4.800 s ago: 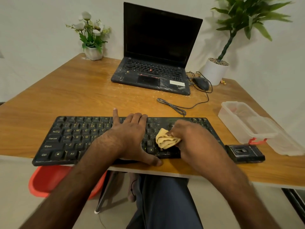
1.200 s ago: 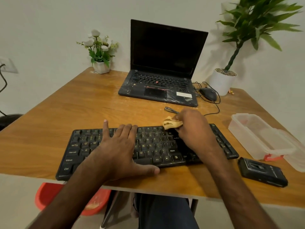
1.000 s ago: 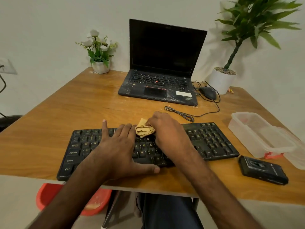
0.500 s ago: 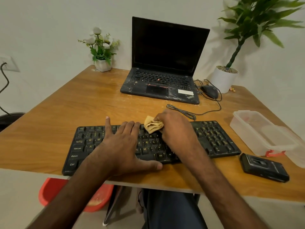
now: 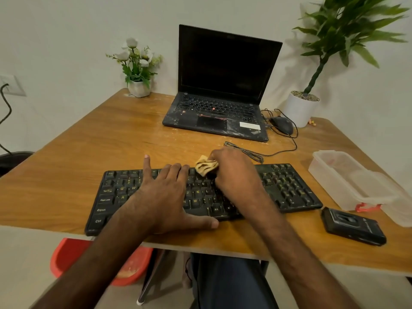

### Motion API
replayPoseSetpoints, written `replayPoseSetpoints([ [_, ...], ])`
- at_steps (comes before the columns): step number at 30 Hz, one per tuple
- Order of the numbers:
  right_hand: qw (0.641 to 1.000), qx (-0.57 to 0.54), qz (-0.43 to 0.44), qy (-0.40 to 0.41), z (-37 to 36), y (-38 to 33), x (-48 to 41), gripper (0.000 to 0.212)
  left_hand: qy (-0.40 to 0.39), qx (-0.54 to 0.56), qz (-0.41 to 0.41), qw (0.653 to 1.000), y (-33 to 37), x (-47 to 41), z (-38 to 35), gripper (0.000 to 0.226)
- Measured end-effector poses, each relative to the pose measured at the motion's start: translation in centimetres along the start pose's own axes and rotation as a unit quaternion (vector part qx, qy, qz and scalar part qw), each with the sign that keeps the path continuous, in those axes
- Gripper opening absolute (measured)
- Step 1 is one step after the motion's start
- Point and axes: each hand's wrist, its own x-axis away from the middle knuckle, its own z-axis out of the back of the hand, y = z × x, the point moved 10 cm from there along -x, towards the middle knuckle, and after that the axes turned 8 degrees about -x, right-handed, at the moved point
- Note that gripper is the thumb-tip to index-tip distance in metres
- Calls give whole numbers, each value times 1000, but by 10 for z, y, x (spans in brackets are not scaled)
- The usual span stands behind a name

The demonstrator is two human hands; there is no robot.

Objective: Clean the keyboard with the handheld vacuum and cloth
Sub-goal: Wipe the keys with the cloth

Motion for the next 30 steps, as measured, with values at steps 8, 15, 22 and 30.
replayPoseSetpoints([
  [8, 998, 13, -61, -20, 17, 38, -3, 29, -12, -5, 1, 1000, 2, -1, 2, 148],
  [15, 996, 31, 72, -42, -1, -10, -6, 32, -8, -12, 2, 1000, 1, -2, 2, 152],
  [22, 993, 53, -99, -43, 29, 66, -1, 32, -12, -14, 1, 1000, 1, -1, 2, 149],
  [30, 995, -15, 92, -21, -3, -20, 2, 34, -13, -22, 5, 1000, 3, -3, 2, 151],
])
